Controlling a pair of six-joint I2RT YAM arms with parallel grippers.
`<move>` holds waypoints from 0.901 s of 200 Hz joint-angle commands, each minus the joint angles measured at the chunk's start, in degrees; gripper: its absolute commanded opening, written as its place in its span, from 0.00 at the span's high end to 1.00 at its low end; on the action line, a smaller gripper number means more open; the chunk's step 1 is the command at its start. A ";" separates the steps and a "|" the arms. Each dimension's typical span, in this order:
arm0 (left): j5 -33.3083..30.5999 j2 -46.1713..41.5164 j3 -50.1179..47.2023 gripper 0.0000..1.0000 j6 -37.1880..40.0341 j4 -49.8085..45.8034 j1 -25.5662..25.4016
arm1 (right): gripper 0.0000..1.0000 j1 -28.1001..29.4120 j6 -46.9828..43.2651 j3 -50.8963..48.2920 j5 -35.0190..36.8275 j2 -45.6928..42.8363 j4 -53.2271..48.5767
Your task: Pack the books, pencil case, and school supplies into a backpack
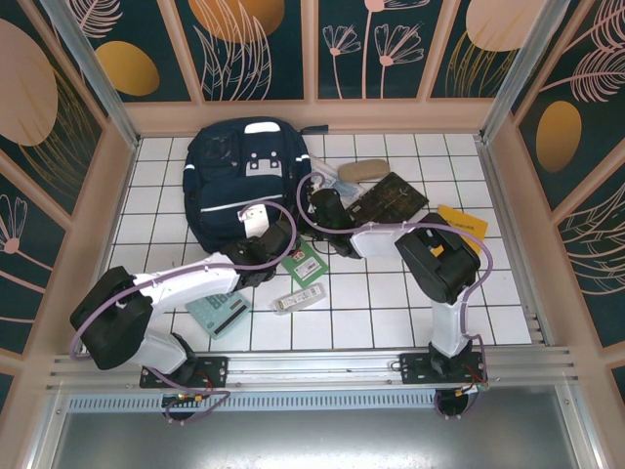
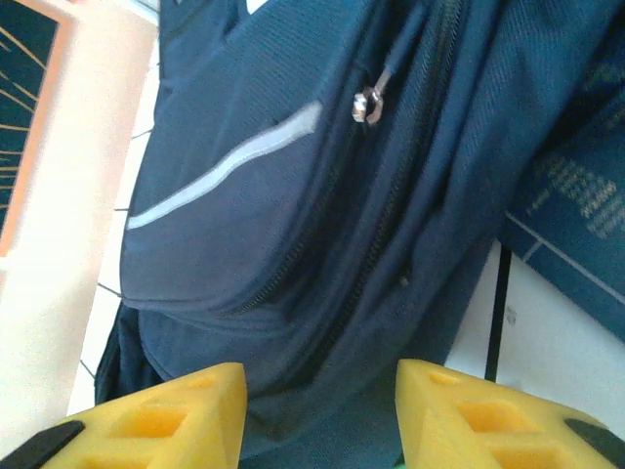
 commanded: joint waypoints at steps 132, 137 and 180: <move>5.74 -1.95 -7.82 0.80 2.37 7.01 2.63 | 0.61 0.61 3.28 4.73 -2.96 4.99 3.84; 5.76 -1.83 -7.96 0.78 2.62 7.28 2.72 | 0.61 0.58 3.25 4.73 -2.96 4.96 3.90; 6.03 0.07 -7.65 0.73 4.28 8.46 3.74 | 0.61 0.67 3.26 4.48 -3.07 4.87 4.21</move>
